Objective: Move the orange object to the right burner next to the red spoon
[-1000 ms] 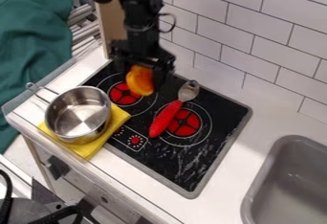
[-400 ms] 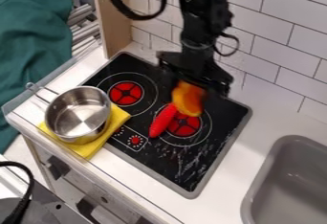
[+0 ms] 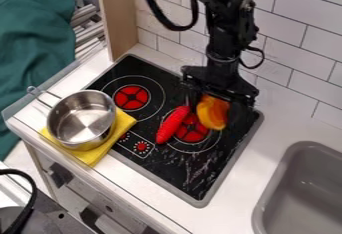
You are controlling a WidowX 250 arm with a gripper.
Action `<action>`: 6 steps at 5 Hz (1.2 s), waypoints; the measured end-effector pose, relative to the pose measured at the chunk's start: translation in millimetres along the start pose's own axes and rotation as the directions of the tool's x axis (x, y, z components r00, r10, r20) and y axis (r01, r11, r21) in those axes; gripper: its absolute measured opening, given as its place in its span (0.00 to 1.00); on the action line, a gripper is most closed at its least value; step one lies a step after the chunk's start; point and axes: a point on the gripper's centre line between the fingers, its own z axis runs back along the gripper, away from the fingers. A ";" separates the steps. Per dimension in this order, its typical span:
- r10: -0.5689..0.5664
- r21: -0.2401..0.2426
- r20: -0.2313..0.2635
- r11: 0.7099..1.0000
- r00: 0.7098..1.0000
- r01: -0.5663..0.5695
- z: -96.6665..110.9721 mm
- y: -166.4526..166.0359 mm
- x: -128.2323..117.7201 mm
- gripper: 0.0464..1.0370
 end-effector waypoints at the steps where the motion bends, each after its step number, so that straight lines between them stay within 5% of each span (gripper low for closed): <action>1: -0.035 0.015 -0.025 0.999 0.999 0.035 -10.2 -0.2 10.8 0.78; 5: -0.099 0.027 -0.088 0.994 0.991 0.101 -34.8 -7.5 17.8 0.78; 6: -0.105 0.027 -0.089 0.994 0.990 0.107 -34.5 -8.5 17.7 0.84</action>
